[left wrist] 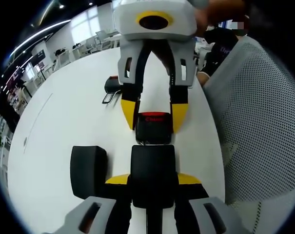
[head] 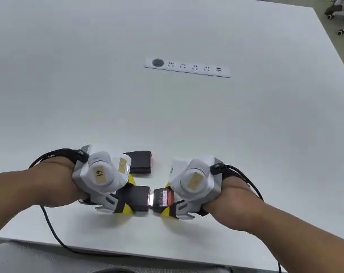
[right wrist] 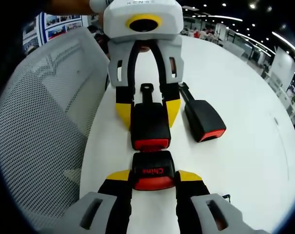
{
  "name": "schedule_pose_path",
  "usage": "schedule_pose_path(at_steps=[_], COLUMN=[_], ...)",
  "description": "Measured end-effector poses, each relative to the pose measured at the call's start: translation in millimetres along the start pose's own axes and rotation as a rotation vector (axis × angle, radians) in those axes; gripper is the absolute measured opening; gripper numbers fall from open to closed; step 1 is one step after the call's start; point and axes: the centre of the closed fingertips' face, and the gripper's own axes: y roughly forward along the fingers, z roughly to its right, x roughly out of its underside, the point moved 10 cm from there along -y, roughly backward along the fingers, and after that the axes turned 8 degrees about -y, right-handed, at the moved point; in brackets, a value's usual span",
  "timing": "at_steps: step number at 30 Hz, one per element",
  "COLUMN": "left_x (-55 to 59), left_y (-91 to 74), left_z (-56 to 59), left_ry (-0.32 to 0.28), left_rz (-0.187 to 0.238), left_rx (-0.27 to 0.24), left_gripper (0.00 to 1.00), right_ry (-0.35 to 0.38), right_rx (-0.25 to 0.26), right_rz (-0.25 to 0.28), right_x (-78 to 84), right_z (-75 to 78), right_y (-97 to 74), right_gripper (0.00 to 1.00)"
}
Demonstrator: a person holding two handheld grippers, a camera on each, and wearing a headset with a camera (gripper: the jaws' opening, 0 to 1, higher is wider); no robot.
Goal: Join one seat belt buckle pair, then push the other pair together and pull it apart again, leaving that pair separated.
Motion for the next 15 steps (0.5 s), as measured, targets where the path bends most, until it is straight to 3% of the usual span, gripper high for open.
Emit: schedule_pose_path(at_steps=[10,15], left_x=[6.4,4.3], left_y=[-1.3,-1.1], left_z=[-1.6,-4.0], left_ry=[-0.015,-0.007], left_rz=[0.016,0.003], left_rx=[-0.003,0.005], left_gripper=[0.33,0.33], right_ry=[-0.023,-0.030], right_rx=[0.017,0.011], right_rz=[-0.001,-0.005], right_x=[-0.5,-1.7], right_z=[-3.4,-4.0], right_y=[0.8,0.3], right_gripper=[0.30,0.29])
